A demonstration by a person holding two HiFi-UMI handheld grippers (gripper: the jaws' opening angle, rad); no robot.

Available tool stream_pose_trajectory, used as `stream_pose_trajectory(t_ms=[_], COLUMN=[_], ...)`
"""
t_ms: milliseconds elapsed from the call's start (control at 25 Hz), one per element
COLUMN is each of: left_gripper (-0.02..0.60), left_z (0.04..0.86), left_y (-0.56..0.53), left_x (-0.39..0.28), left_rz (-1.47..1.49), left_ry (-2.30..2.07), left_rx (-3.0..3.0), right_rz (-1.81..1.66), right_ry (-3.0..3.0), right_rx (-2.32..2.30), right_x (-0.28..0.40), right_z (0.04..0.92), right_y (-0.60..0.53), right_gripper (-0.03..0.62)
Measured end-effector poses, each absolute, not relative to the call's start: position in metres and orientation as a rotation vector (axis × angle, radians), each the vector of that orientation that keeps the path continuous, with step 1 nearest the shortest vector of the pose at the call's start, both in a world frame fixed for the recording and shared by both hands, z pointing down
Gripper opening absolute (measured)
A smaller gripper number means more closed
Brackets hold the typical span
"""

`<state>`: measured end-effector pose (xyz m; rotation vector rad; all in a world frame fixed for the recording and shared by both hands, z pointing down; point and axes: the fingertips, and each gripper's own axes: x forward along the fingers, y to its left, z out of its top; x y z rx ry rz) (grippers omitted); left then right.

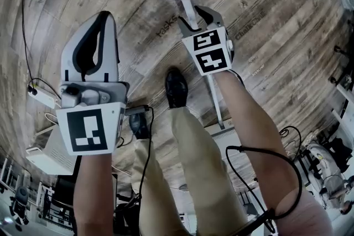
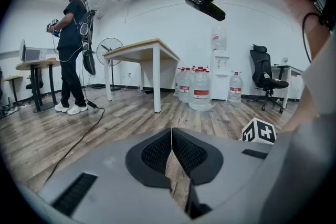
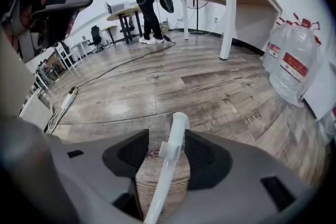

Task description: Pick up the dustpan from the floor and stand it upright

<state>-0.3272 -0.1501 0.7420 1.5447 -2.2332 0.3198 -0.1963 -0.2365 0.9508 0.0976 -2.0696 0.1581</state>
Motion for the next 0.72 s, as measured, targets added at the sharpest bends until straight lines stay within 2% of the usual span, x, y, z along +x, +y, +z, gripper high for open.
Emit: stream_pose_trajectory(t_ms=[720], left_gripper=[0.014], left_z=[0.752], left_y=[-0.138], left_x=[-0.328], left_rz=[0.335], left_ry=[-2.218], left_rx=[1.524], right_rz=[0.173], right_ry=[-1.990], right_rx=[0.118], right_x=[-0.192], right_z=[0.984], right_y=[-0.240], right_gripper=[0.183])
